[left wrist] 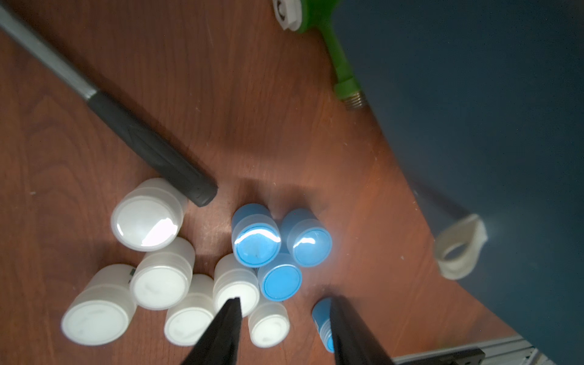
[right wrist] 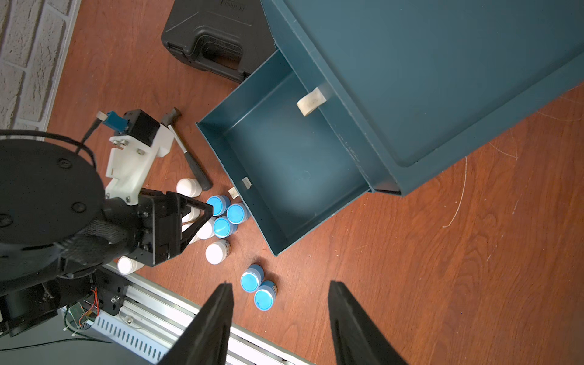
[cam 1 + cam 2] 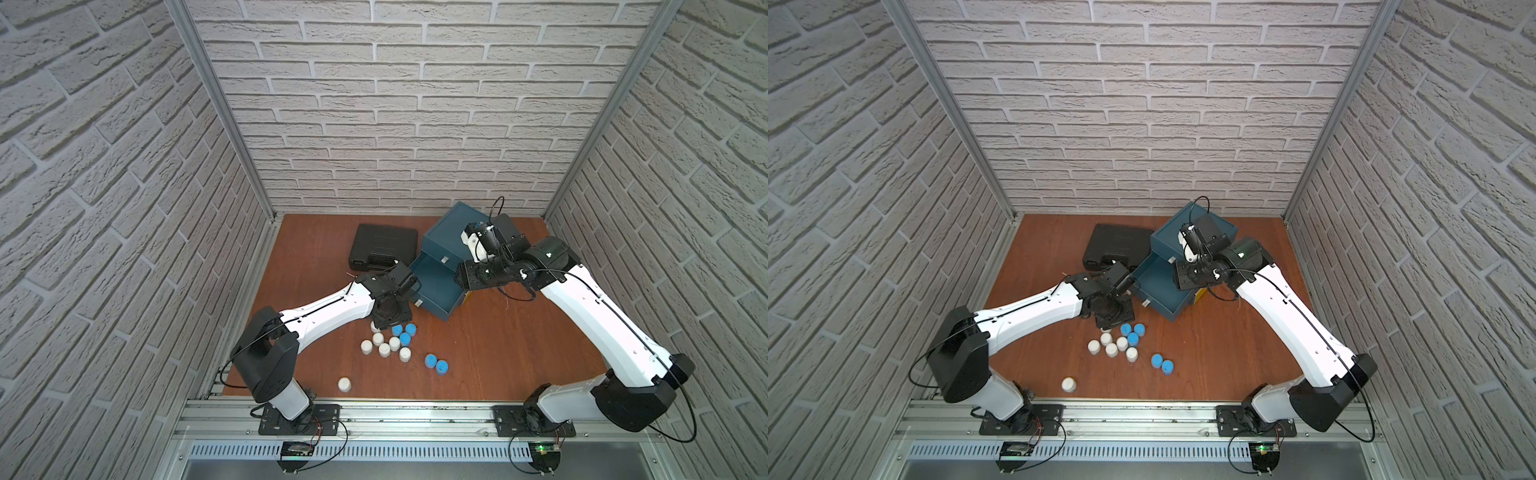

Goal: Put the paint cans in the drawer according to color
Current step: Pick up the paint can at the center of the board.

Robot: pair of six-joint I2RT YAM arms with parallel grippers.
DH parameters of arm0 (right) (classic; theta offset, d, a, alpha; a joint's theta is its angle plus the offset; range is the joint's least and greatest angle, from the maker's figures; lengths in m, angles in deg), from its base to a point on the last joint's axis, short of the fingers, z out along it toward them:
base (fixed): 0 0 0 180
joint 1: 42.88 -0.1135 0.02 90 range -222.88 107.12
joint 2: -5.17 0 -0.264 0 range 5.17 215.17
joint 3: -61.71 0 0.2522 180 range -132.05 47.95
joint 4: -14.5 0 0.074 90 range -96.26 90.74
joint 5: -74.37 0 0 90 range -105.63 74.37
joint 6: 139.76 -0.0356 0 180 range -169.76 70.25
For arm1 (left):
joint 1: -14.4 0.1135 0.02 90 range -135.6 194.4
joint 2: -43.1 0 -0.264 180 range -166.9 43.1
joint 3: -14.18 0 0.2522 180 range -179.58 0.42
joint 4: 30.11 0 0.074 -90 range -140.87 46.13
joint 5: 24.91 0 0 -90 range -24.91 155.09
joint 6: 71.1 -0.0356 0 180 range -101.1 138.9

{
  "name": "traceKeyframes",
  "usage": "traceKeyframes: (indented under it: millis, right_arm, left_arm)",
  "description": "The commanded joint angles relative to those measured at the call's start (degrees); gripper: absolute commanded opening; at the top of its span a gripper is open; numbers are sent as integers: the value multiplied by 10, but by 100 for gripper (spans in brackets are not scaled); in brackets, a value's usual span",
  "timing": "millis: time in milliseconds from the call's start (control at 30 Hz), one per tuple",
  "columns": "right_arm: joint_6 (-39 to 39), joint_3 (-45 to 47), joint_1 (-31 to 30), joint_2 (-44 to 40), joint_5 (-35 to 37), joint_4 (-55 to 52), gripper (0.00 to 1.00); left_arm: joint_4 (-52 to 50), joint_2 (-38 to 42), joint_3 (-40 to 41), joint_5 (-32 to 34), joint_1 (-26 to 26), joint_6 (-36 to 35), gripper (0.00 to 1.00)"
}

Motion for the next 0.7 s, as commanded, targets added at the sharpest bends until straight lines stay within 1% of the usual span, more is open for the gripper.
traceKeyframes:
  millis: [0,100,200,433,667]
  right_arm:
    - [7,-3,-4,-13,5,13,54]
    - [8,-2,-4,-12,4,14,54]
    - [12,-3,-4,-11,3,14,54]
    - [18,-4,-4,-7,0,15,54]
    - [21,-6,-4,-3,-4,15,54]
  left_arm:
    - [-30,-15,-9,5,-5,46,51]
    - [-26,-26,-11,6,-5,65,54]
    - [-26,-33,-11,14,-5,81,55]
    - [18,-38,28,18,2,135,56]
    - [40,-58,32,20,16,140,57]
